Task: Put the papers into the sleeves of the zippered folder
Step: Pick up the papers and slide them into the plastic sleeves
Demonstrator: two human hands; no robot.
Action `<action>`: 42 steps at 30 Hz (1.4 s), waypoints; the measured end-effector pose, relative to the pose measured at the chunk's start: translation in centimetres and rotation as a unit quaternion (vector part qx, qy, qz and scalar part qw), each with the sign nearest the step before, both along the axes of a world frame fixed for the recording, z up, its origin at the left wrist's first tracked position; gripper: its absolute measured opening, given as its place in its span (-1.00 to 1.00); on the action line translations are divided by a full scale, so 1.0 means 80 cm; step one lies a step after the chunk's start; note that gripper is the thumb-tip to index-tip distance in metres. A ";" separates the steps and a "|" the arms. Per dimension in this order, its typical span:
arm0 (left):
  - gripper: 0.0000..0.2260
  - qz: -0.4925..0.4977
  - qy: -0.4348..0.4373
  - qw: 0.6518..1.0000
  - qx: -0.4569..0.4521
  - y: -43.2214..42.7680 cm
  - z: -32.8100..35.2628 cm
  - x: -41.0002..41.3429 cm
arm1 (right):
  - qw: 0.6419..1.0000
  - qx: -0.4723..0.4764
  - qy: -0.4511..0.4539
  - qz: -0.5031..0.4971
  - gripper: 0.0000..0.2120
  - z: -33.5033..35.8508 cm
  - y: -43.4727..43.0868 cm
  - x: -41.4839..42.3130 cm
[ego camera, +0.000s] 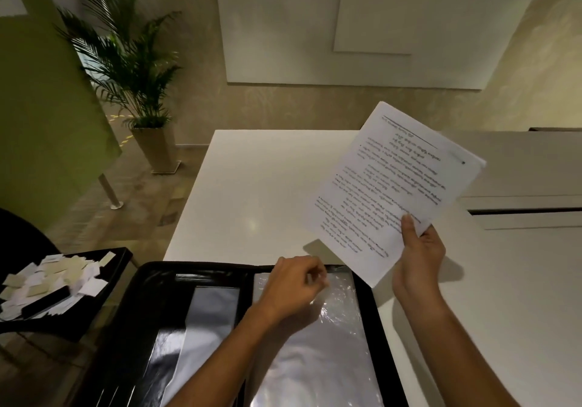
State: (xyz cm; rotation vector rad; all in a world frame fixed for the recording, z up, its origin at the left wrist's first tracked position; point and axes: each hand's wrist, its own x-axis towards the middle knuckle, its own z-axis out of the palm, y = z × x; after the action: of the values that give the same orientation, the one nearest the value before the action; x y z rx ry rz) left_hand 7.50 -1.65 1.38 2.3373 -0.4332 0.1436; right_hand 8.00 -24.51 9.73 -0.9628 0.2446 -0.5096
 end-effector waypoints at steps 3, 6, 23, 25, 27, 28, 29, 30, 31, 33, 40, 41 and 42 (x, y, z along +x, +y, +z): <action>-0.83 -0.024 -0.024 0.999 -0.003 -0.008 0.007 -0.003 | 1.000 0.013 -0.001 -0.005 -0.79 -0.005 0.020 0.024; -0.89 -0.036 -0.082 0.996 0.021 -0.012 0.008 -0.005 | 1.000 0.024 0.008 -0.011 -0.82 -0.008 0.040 0.046; -0.75 -0.051 -0.163 0.979 0.109 -0.016 0.026 0.004 | 0.987 -0.153 0.054 0.025 -0.86 -0.032 0.062 0.066; -0.76 -0.046 -0.149 0.982 0.106 -0.017 0.027 0.004 | 0.981 -0.182 0.058 0.044 -0.85 -0.031 0.060 0.068; -0.79 -0.050 -0.141 0.983 0.104 -0.016 0.029 0.003 | 0.975 -0.205 0.059 0.070 -0.85 -0.031 0.059 0.070; -0.81 -0.052 -0.139 0.984 0.101 -0.015 0.031 0.003 | 0.971 -0.219 0.056 0.083 -0.85 -0.031 0.059 0.071; -0.82 -0.053 -0.138 0.984 0.100 -0.015 0.032 0.003 | 0.966 -0.233 0.051 0.096 -0.85 -0.031 0.060 0.071; -0.85 -0.051 -0.137 0.984 0.099 -0.014 0.035 0.002 | 0.963 -0.244 0.046 0.107 -0.85 -0.031 0.061 0.070; -0.87 -0.048 -0.135 0.985 0.097 -0.013 0.037 0.002 | 0.960 -0.251 0.042 0.118 -0.85 -0.031 0.063 0.070; -0.88 -0.041 -0.123 0.987 0.095 -0.008 0.040 0.002 | 0.958 -0.248 0.038 0.139 -0.85 -0.030 0.066 0.069; -0.82 0.002 -0.098 0.987 0.129 0.026 0.026 0.004 | 0.961 -0.215 0.025 0.175 -0.84 -0.037 0.059 0.075; -0.81 0.012 -0.088 0.986 0.144 0.032 0.022 0.005 | 0.962 -0.210 0.024 0.175 -0.83 -0.040 0.057 0.075; -0.79 0.021 -0.073 0.984 0.160 0.039 0.019 0.005 | 0.963 -0.205 0.026 0.175 -0.82 -0.042 0.055 0.076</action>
State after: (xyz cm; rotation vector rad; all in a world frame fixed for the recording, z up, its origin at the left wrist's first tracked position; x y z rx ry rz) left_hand 7.92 1.44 2.91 2.6634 -0.5105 0.2846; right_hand 14.05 -20.15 6.35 -1.3922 0.0103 -0.2098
